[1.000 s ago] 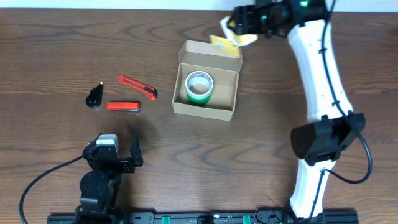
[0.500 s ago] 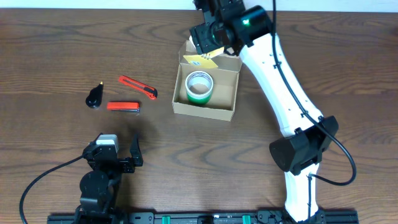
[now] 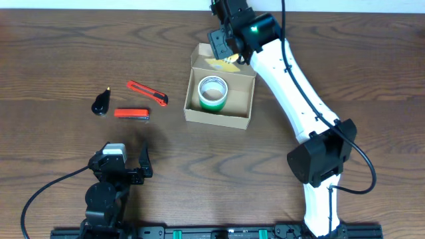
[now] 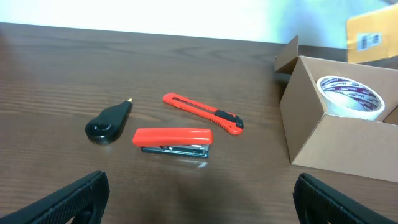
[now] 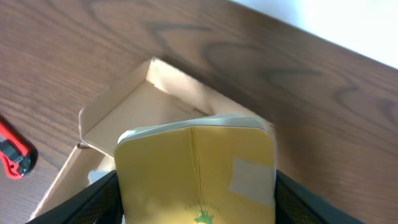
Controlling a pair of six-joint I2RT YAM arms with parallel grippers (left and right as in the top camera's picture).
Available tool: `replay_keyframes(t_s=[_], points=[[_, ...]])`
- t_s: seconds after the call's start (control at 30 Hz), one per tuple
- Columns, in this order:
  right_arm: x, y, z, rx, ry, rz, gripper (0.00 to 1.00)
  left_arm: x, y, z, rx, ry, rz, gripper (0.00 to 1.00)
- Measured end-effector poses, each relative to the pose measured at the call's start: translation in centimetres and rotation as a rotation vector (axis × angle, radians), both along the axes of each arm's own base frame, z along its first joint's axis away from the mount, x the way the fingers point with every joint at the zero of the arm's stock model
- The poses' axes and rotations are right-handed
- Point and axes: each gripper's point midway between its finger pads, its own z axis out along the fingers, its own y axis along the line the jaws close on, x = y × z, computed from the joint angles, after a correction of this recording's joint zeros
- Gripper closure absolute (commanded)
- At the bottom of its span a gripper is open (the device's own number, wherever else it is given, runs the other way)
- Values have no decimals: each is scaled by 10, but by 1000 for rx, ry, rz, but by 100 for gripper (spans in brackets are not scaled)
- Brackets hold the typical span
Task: Pack container
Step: 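Lift the yellow sticky notes with the right gripper and lower into the box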
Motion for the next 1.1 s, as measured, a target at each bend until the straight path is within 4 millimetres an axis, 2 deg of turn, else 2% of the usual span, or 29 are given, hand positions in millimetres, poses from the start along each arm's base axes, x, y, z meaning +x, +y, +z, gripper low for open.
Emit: replay_keyframes(t_s=[0.2, 0.27, 0.6, 0.83, 0.97, 1.1], points=[[-27, 19, -49, -51, 93, 57, 31, 0, 0, 0, 0, 0, 0, 4], [-33, 23, -56, -62, 110, 70, 30, 0, 0, 0, 0, 0, 0, 5], [-45, 41, -59, -62, 119, 109, 27, 0, 0, 0, 0, 0, 0, 5], [-51, 38, -74, -77, 150, 111, 26, 0, 0, 0, 0, 0, 0, 4], [-57, 36, -90, -84, 181, 115, 19, 0, 0, 0, 0, 0, 0, 5], [-59, 36, -97, -87, 187, 122, 13, 0, 0, 0, 0, 0, 0, 5]])
